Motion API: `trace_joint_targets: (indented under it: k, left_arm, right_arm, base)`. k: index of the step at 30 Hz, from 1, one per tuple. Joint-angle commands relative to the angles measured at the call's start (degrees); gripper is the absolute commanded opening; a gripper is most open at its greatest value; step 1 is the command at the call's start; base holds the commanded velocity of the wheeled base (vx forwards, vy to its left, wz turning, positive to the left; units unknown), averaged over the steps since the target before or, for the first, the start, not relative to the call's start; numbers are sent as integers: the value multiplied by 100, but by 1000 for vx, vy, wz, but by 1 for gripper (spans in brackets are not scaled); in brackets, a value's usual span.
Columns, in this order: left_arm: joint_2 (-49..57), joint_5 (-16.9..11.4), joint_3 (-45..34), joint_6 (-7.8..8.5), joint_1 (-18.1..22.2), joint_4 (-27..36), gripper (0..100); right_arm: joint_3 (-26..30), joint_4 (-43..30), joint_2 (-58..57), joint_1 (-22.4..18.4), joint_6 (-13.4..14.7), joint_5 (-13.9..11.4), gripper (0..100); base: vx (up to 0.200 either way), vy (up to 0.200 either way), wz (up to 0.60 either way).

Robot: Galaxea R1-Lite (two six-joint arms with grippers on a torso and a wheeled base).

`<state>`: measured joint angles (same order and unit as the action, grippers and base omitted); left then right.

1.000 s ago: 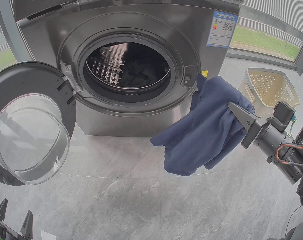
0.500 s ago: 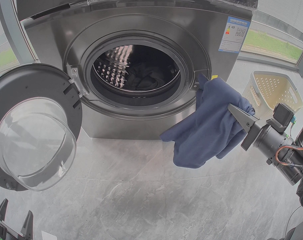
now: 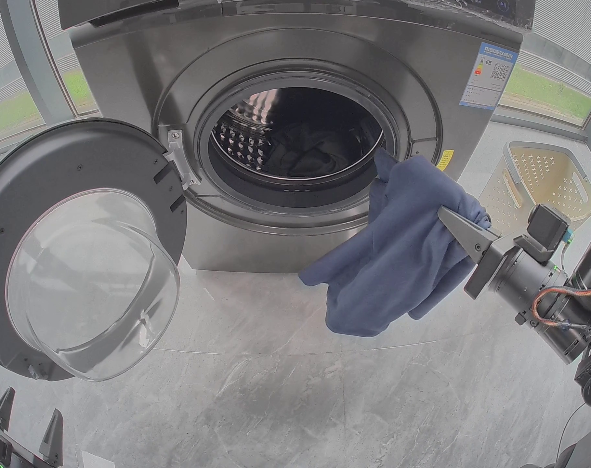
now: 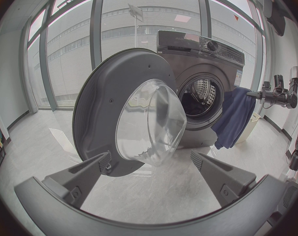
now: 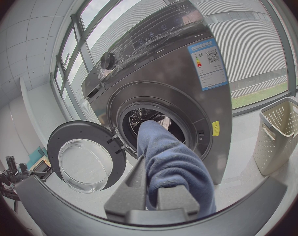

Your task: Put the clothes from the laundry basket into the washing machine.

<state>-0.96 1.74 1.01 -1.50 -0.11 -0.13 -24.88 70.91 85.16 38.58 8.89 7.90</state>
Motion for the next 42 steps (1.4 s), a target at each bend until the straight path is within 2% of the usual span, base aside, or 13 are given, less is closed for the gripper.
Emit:
trace_joint_targets:
  k: [1,7,13,15,17,20,31,33,35,42]
  left_arm:
    - [35,10,-101,-8,2,-4,100]
    - [44,10,-101,115,11,-4,100]
    - [44,1,-101,150,11,5,100]
    - [44,-16,-101,211,11,5,100]
    - [44,-16,-101,150,11,13,100]
    - [44,1,-101,141,11,13,100]
    - [44,-16,-101,211,11,5,100]
    - [44,-7,-101,141,11,5,100]
    - [44,1,-101,141,11,5,100]
    - [35,-42,-101,176,2,5,100]
  right_arm:
    - [18,10,88,9,-1,10,0]
    - [80,10,106,18,17,19,0]
    - [-272,-78,238,308,8,54,0]
    - [-395,-42,361,387,8,54,0]
    - [-491,-25,431,396,8,54,0]
    - [-527,-34,448,440,8,54,0]
    - [-588,10,756,607,8,45,0]
    - [-641,10,809,650,17,45,0]
    - [-702,10,879,694,17,45,0]
    - [-1362,168,1292,826,17,45,0]
  base:
    - [0,0,0]
    - [0,0,0]
    - [0,0,0]
    - [0,0,0]
    - [0,0,0]
    - [0,0,0]
    - [0,-200,0]
    - [0,-100,0]
    - [0,0,0]
    - [0,0,0]
